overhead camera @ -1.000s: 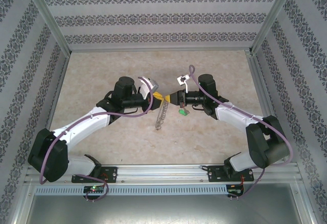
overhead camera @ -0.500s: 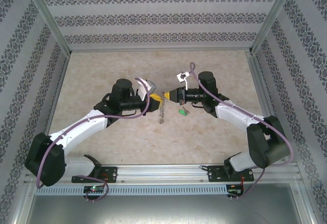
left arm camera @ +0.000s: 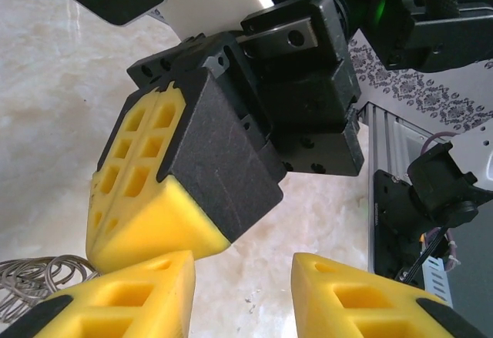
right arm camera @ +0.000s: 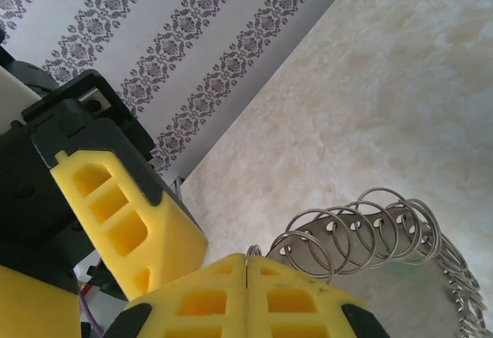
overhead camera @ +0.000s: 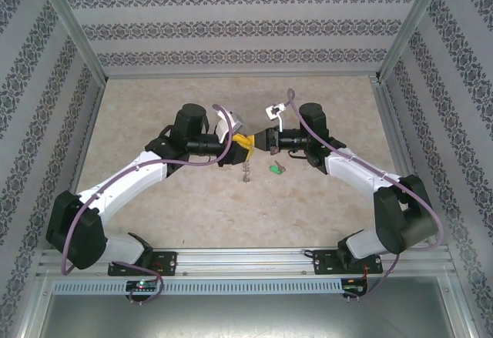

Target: Put the keys on the keyring

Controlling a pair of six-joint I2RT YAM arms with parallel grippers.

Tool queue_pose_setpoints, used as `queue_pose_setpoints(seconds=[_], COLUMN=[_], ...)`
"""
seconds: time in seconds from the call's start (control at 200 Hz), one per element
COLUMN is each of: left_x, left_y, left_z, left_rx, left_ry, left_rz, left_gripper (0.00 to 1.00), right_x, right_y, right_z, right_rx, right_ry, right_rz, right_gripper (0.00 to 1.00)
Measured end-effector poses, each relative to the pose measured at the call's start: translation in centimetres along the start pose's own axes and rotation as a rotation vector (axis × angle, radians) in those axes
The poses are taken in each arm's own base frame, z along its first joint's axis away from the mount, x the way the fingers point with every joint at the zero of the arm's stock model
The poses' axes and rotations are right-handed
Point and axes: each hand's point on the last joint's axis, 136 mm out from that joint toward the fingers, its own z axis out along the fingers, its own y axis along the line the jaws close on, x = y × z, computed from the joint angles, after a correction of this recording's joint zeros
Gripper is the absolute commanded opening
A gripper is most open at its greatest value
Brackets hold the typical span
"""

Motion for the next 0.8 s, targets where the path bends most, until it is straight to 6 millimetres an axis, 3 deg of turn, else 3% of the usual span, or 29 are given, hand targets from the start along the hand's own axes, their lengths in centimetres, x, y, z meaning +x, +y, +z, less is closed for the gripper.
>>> queue_pose_setpoints(seconds=[0.799], left_x=[0.3], left_y=[1.5], left_z=[-0.5], left_rx=[-0.036], left_ry=[0.026], left_rz=[-0.051], left_gripper=[0.41], right_x=[0.0], right_y=[0.3], right_z=[-0.2], right_rx=[0.003], right_ry=[0.004], right_rz=[0.007], right_gripper=[0.0])
